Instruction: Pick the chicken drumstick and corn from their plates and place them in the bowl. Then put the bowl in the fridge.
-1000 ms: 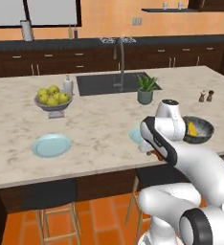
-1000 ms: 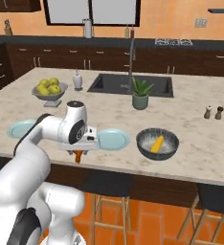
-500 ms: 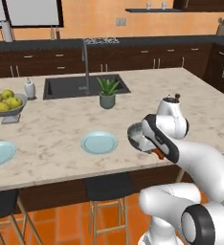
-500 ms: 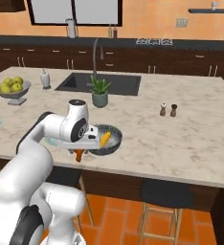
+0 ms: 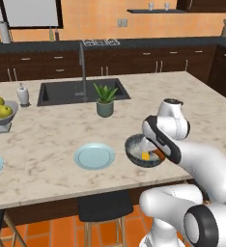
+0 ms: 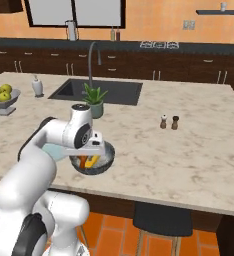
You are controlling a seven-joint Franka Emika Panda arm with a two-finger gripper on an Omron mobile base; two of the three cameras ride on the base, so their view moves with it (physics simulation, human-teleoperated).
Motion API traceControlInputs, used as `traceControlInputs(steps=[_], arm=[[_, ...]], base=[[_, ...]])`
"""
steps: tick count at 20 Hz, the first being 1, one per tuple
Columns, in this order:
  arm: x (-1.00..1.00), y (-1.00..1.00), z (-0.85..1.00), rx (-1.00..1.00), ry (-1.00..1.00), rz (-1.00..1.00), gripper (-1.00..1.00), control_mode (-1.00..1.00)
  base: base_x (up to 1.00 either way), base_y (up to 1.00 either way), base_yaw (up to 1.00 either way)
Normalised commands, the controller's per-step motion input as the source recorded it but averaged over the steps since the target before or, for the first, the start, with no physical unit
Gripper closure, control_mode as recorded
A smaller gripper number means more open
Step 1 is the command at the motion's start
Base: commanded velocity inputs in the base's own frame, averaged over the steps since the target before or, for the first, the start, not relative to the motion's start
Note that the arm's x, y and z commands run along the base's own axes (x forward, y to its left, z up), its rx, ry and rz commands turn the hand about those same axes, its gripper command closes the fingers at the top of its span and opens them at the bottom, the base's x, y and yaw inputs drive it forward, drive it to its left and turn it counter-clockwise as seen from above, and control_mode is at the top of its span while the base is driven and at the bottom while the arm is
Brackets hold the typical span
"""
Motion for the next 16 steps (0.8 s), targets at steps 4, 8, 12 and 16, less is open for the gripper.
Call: traceControlInputs(steps=[4, 8, 12, 16], arm=[[1.0, -0.13, -0.05, 0.05, 0.0, 0.01, 1.0, -1.0], [1.0, -0.06, -0.36, 0.04, 0.01, 0.02, 1.0, -1.0], [0.87, -0.03, -0.56, 0.0, 0.0, 0.0, 1.0, -1.0], [0.4, -0.03, -0.27, 0.0, 0.13, -0.02, 1.0, -1.0]], base=[[0.0, 0.0, 0.0], [0.0, 0.0, 0.0], [0.0, 0.0, 0.0], [0.0, 0.0, 0.0]])
